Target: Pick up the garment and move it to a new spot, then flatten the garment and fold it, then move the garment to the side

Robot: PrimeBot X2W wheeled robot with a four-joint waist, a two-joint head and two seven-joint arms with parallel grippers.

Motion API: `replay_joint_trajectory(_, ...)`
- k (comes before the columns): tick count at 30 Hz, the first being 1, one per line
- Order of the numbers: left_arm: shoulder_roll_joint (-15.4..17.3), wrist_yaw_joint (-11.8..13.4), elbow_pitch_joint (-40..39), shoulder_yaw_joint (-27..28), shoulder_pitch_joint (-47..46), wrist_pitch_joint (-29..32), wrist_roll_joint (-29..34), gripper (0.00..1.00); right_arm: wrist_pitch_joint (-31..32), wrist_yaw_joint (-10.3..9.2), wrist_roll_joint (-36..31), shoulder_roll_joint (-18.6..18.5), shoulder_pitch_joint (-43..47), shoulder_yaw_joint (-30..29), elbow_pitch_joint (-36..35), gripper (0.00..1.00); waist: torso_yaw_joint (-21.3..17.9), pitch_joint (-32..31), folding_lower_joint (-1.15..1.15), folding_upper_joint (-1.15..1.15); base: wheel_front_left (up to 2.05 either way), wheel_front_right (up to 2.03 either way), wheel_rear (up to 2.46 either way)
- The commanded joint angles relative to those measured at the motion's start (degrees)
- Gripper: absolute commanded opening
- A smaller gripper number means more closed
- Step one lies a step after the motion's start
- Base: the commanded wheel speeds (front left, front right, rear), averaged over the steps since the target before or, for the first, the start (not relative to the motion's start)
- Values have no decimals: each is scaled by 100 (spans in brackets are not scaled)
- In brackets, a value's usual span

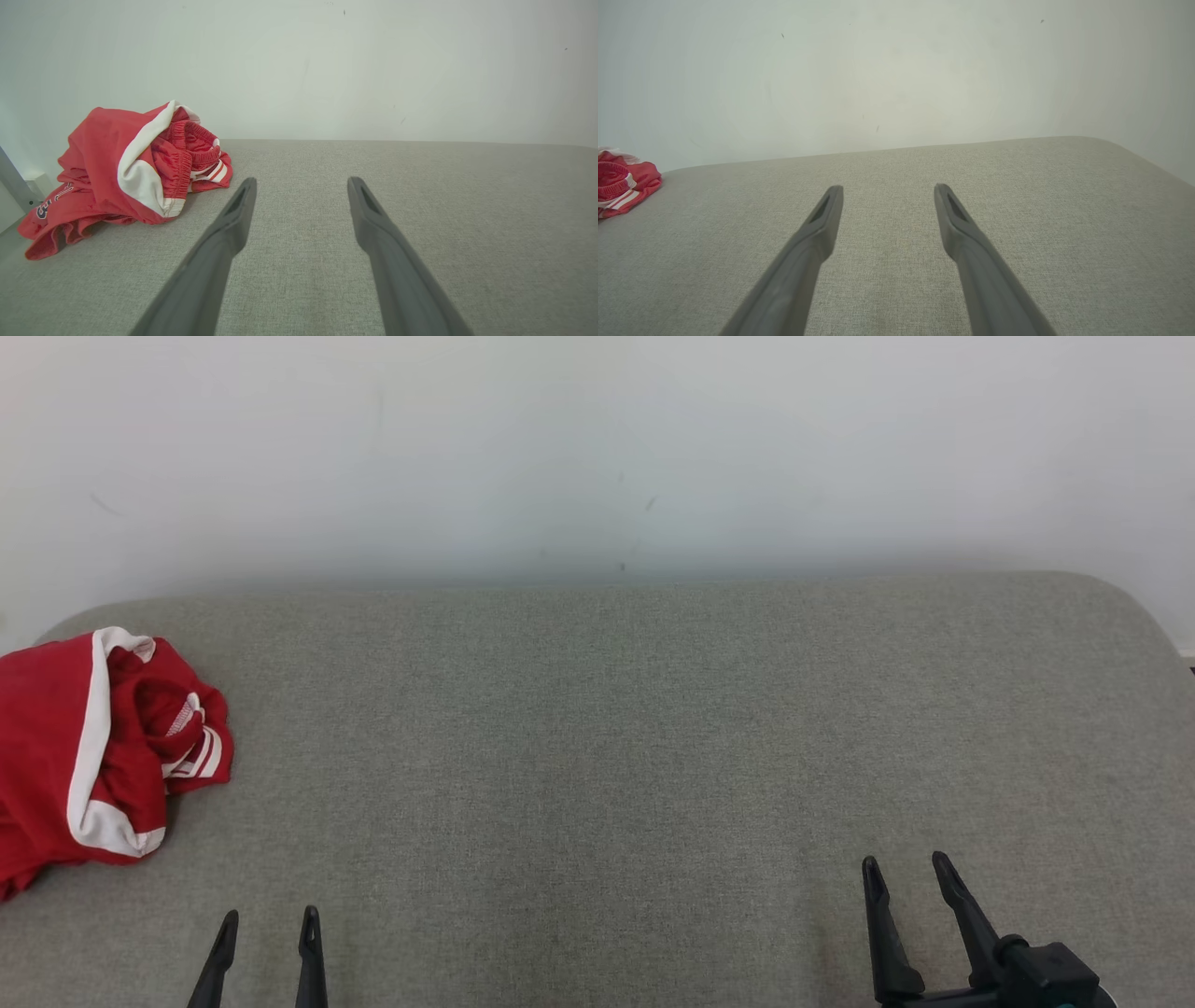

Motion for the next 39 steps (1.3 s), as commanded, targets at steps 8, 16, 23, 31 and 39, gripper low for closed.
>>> replay_joint_trajectory(8,1,9,-38,32,73,-13,-12,100,-13,-12,33,-12,46,19,-10,100,3,10,0,0,0,0,0)
replay_joint_trajectory(16,-17,9,-59,59,78,-13,-22,100,-13,-12,39,-12,44,36,-2,100,6,24,0,0,0,0,0)
replay_joint_trajectory(23,-28,9,-55,56,61,-12,-19,100,-13,-12,24,-12,51,35,11,100,14,41,0,0,0,0,0)
replay_joint_trajectory(31,-36,9,-10,93,17,-12,10,100,-13,-12,48,-11,84,34,20,100,127,34,0,0,0,0,0)
replay_joint_trajectory(39,-42,9,50,146,2,-13,42,100,-12,-12,85,-12,135,41,26,100,475,28,0,0,0,0,0)
